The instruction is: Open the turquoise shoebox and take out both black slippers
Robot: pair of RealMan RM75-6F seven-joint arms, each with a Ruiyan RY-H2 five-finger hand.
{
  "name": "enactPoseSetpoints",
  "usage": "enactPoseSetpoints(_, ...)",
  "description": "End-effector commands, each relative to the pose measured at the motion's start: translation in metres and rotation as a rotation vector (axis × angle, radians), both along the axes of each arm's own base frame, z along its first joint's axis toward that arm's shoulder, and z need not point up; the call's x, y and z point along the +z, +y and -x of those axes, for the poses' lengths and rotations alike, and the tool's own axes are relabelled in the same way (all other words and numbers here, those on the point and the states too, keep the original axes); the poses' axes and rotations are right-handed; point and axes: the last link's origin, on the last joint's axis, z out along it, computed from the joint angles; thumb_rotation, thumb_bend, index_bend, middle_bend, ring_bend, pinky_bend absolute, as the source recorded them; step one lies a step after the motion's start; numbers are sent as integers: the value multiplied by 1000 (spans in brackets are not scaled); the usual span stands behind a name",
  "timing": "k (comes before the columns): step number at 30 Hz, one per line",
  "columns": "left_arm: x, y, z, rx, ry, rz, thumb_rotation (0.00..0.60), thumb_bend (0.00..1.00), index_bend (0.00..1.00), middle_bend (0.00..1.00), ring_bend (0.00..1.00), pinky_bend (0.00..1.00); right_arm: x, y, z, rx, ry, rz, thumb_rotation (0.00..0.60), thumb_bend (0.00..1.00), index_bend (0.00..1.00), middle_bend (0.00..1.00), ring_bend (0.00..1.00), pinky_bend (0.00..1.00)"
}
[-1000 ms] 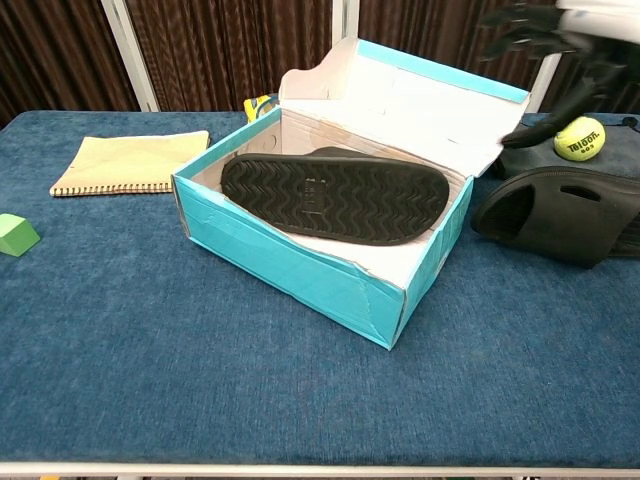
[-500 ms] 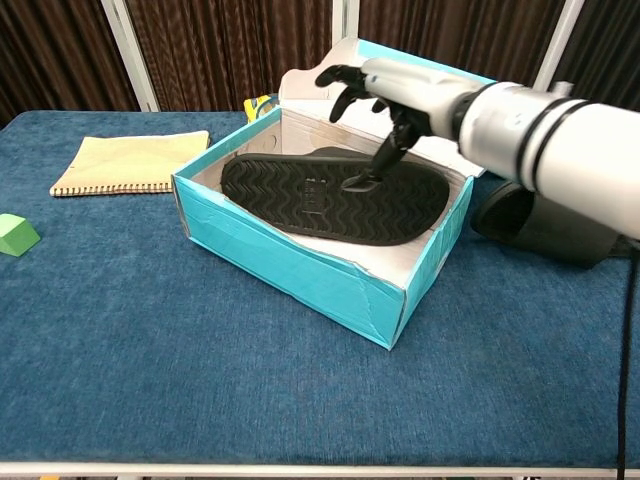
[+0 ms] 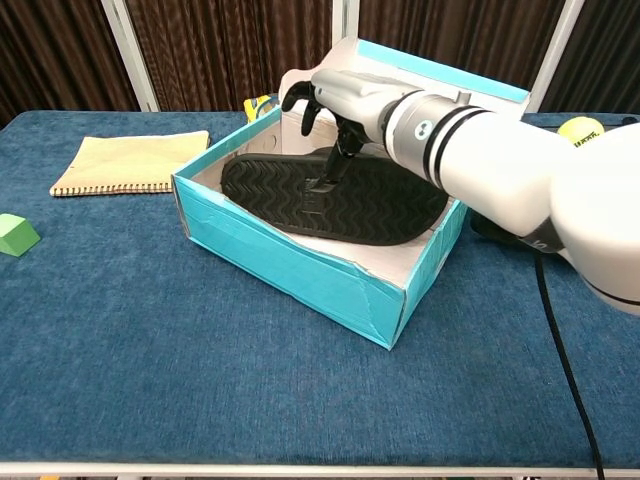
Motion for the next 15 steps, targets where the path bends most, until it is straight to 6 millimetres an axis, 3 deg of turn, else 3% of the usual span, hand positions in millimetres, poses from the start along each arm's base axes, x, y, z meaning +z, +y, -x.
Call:
enactPoseSetpoints(1,2,0,0,0,-2,-4,600,13,157,156,81,289,-4,-3,-5,6,55,28,600,102,218,254,77,190)
enactPoseSetpoints(15,4,0,3,2,-11,-10,600,13,157,156,81,289,-22,-7,-24,5,150,29,600,125,263,282,109,224)
